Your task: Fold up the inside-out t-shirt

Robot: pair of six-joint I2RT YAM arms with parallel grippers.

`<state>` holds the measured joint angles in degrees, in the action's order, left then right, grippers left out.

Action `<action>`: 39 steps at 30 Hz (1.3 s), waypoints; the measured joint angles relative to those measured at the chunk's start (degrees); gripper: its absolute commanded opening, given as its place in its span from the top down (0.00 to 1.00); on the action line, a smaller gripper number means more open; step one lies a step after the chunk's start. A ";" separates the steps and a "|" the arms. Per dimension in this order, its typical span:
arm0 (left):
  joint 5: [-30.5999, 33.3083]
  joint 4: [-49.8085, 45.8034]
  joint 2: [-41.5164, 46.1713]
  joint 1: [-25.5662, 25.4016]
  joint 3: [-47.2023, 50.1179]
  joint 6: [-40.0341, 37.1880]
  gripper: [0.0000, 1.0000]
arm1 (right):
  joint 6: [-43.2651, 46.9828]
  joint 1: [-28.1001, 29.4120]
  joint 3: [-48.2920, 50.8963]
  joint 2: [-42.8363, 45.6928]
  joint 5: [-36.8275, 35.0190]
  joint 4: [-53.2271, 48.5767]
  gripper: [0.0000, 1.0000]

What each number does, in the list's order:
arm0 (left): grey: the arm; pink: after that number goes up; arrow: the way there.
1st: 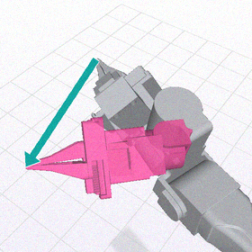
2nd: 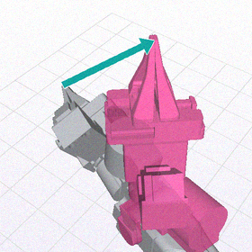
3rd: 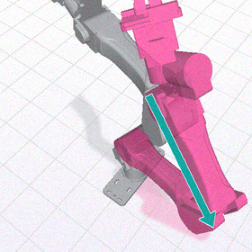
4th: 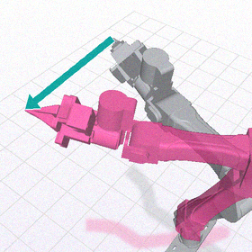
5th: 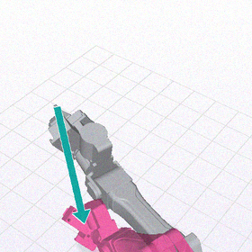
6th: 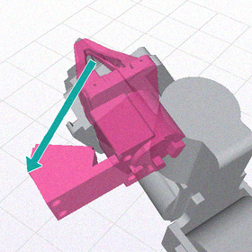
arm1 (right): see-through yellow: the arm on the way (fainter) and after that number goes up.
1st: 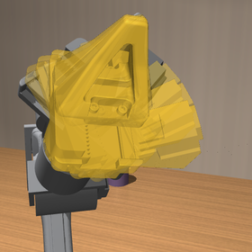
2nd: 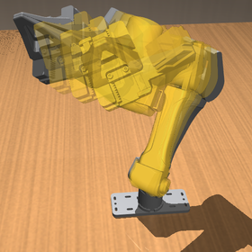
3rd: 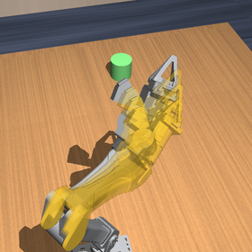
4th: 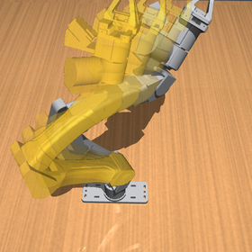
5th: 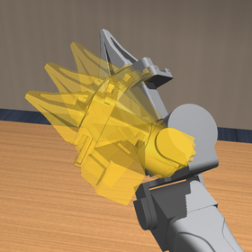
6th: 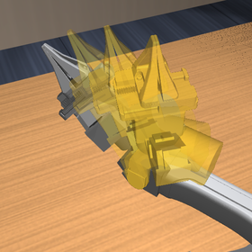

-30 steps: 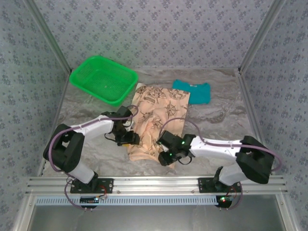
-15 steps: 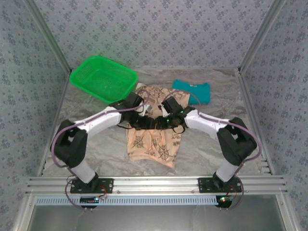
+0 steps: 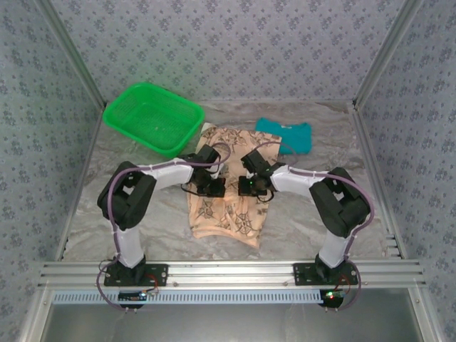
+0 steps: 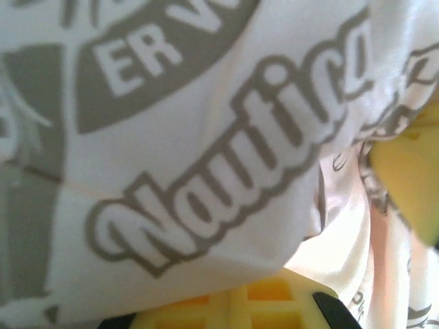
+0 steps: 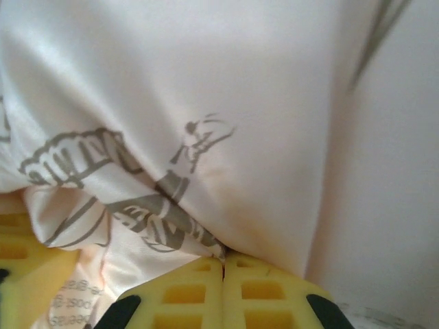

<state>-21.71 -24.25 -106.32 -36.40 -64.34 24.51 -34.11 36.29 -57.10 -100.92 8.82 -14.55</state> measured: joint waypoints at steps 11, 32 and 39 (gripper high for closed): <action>-4.98 1.86 15.13 1.20 14.10 -8.70 0.99 | 3.61 -7.13 2.03 3.21 1.95 -2.01 0.90; -0.20 2.86 6.75 -1.09 2.67 -15.13 0.43 | 11.45 1.27 6.91 10.62 5.38 3.10 0.61; 5.57 2.69 0.66 -0.50 -2.43 -16.37 0.78 | 9.99 0.46 9.66 13.20 3.45 3.58 0.61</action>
<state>-16.14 -21.56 -105.67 -36.91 -66.76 8.14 -24.12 36.75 -47.44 -87.72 12.27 -10.96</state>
